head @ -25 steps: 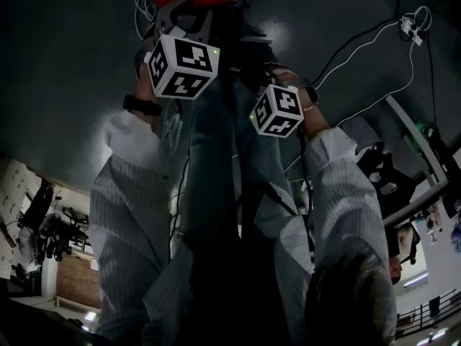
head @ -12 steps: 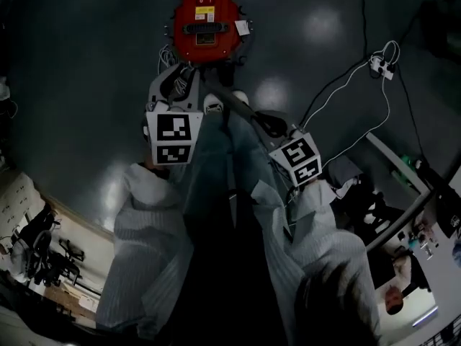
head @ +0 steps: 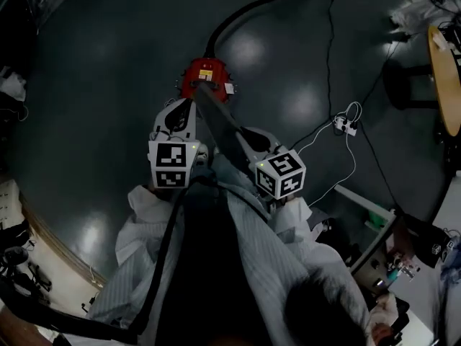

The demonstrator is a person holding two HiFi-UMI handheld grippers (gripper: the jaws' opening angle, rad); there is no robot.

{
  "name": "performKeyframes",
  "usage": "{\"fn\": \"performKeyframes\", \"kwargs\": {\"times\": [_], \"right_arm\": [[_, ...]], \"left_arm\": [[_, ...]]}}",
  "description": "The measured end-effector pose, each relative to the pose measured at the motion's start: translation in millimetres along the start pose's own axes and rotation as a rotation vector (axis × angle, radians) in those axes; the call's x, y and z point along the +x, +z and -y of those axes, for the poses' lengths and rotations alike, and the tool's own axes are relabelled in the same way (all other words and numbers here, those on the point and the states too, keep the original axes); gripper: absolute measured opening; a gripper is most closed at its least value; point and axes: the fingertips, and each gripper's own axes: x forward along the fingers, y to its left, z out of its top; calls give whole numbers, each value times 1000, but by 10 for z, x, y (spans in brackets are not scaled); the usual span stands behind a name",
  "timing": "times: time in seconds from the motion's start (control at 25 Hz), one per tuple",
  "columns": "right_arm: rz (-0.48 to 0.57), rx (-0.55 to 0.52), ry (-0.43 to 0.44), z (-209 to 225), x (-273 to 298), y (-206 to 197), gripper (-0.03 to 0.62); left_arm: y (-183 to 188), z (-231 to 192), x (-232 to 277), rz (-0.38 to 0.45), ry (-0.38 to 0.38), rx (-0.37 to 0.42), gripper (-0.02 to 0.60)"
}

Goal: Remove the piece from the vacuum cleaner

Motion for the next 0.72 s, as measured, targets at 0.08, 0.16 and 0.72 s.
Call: {"fn": "performKeyframes", "kwargs": {"times": [0.08,0.16,0.72], "right_arm": [[43,-29,-2,-68,-113,246,32],[82,-49,-6,-114,-197,429,34],[167,-126,37,-330,-105,954,31]], "left_arm": [[177,18,-147,46,6,-25,16],[293,47,-224,72,9,-38,17],[524,-20,-347,102,57,44,16]]}}
